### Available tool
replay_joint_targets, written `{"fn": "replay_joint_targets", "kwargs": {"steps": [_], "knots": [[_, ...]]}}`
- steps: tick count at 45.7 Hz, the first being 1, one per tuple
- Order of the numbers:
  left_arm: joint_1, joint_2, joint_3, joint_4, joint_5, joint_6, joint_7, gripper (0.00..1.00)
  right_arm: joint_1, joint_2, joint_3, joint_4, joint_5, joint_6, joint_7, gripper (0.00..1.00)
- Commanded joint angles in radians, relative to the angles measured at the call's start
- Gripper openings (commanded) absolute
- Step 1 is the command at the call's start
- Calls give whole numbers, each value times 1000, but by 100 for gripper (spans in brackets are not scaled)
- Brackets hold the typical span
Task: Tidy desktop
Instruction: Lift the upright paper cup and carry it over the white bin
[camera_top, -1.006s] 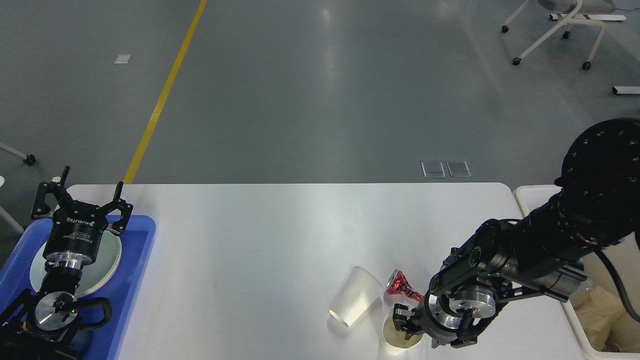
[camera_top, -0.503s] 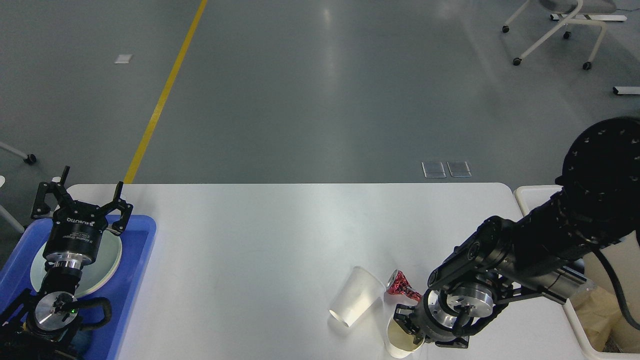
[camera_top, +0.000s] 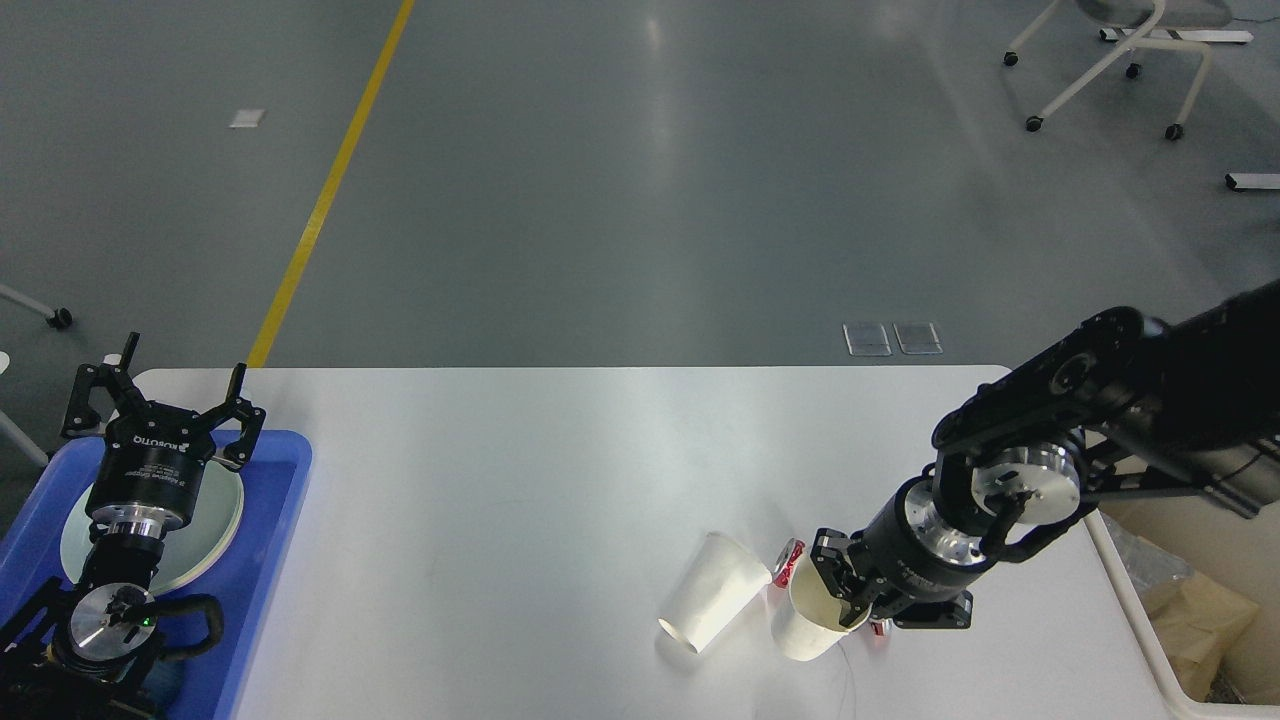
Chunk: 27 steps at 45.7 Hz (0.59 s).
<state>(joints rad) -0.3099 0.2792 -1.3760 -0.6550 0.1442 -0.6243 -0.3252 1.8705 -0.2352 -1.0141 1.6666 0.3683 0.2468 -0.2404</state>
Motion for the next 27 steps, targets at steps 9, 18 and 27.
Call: {"fn": "replay_joint_targets", "kwargs": {"steps": [9, 18, 27], "knots": [[0, 0, 0, 0, 0, 0, 0, 97, 347, -95, -119, 33, -8, 253, -2, 0], [0, 0, 0, 0, 0, 0, 1, 97, 512, -95, -207, 47, -29, 362, -2, 0], [0, 0, 0, 0, 0, 0, 0, 97, 541, -96, -225, 50, -81, 381, -2, 0]]}}
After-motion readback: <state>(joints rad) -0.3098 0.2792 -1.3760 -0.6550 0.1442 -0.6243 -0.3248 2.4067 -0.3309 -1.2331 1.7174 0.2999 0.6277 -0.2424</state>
